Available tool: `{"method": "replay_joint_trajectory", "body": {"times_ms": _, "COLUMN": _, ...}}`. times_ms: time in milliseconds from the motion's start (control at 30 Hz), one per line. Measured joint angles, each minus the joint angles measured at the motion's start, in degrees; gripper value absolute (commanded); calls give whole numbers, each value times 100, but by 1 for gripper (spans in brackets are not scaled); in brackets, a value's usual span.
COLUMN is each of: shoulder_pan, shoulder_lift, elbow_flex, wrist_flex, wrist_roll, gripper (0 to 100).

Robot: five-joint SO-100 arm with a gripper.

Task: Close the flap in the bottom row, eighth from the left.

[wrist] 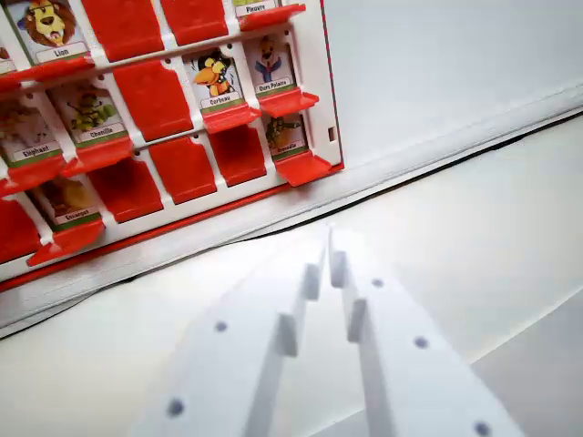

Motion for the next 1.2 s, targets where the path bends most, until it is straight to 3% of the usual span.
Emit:
{"method": "replay_joint_trajectory", "body": {"times_ms": 300, "shoulder_pan": 44, "shoulder_lift": -993, "elbow_flex": 932, "wrist_flex": -1661, "wrist_roll": -105, "gripper": 0}}
{"method": "replay_joint_trajectory", "body": {"times_ms": 533, "shoulder_pan": 70, "shoulder_lift": -2241, "elbow_flex": 1046, "wrist_flex": -2821, "wrist_roll": -105, "gripper": 0}}
{"method": "replay_joint_trajectory", "body": {"times_ms": 700, "shoulder_pan": 220, "shoulder_lift": -3041, "elbow_flex": 914, "wrist_flex": -3190, "wrist_roll": -105, "gripper": 0}}
{"method": "replay_joint_trajectory", "body": {"times_ms": 1200, "shoulder_pan": 220, "shoulder_lift": -4245, "elbow_flex": -114, "wrist_flex": -3331, "wrist_roll": 97, "gripper": 0}}
